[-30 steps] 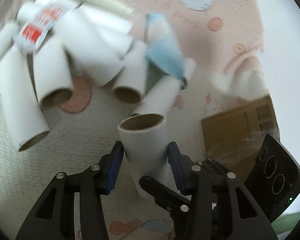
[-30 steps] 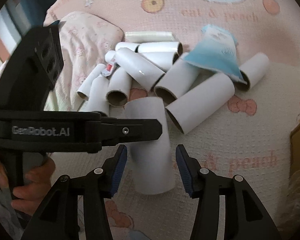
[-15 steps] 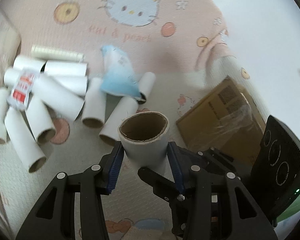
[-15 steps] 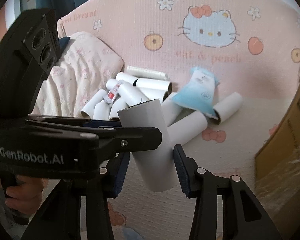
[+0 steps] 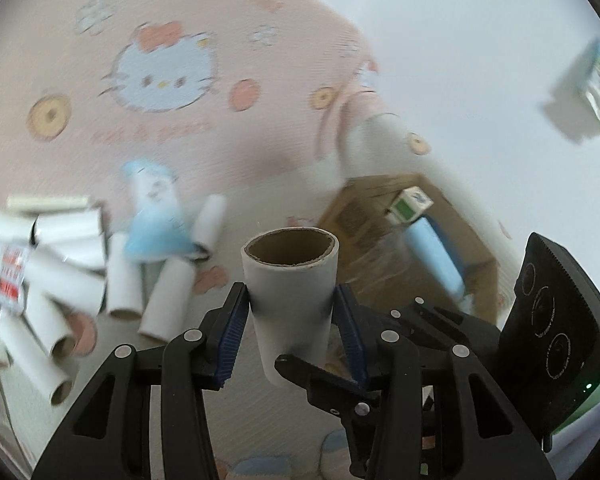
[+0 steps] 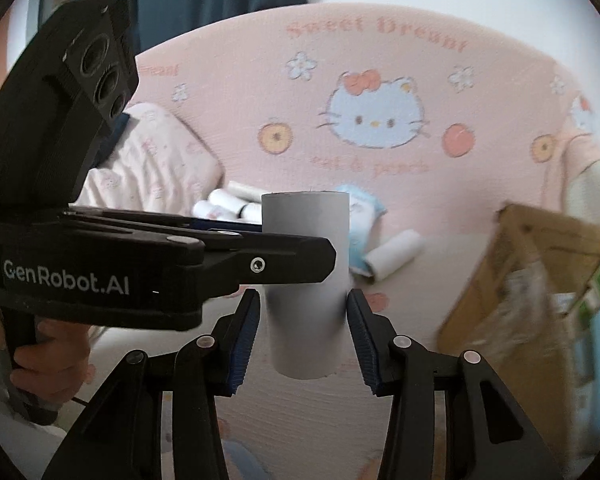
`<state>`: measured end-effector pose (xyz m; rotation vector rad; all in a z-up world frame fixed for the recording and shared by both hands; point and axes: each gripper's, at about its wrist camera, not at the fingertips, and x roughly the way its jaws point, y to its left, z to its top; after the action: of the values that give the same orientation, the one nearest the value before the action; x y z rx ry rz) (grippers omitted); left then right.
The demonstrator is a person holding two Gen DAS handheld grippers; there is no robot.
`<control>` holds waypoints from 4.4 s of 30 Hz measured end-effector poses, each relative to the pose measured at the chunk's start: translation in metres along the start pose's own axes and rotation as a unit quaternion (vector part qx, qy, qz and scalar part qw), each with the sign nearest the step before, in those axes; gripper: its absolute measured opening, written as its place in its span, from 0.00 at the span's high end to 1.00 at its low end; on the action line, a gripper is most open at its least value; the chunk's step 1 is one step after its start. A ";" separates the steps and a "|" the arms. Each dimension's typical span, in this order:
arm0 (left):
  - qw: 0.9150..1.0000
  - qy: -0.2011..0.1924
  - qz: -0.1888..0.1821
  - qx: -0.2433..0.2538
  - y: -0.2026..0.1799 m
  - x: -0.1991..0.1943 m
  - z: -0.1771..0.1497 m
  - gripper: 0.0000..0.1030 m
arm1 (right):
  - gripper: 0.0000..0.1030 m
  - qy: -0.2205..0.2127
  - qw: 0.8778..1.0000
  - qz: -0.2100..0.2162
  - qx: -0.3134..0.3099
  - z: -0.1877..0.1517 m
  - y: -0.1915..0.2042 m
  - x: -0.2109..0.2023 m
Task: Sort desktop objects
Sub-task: 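Carry both tubes into the cardboard box while the left gripper opens to drop its tube, then lower the held tube into the box and open the right gripper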
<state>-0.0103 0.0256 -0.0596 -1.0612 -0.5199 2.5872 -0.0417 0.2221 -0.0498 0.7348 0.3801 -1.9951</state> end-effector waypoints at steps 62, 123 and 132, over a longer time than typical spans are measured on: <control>0.947 0.304 -0.056 0.091 -0.129 0.212 0.096 0.53 | 0.60 0.215 0.940 0.026 0.265 0.011 -0.246 0.016; 0.952 0.276 0.004 0.132 -0.108 0.207 0.111 0.95 | 0.73 0.445 0.820 0.081 0.352 -0.042 -0.272 0.119; 0.953 0.268 -0.005 0.137 -0.116 0.200 0.109 0.95 | 0.72 0.463 0.816 0.068 0.339 -0.035 -0.280 0.109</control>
<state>-0.2104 0.1852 -0.0591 -1.5618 -0.0291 2.1376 -0.3115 0.3091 -0.1551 2.1398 0.1295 -1.4759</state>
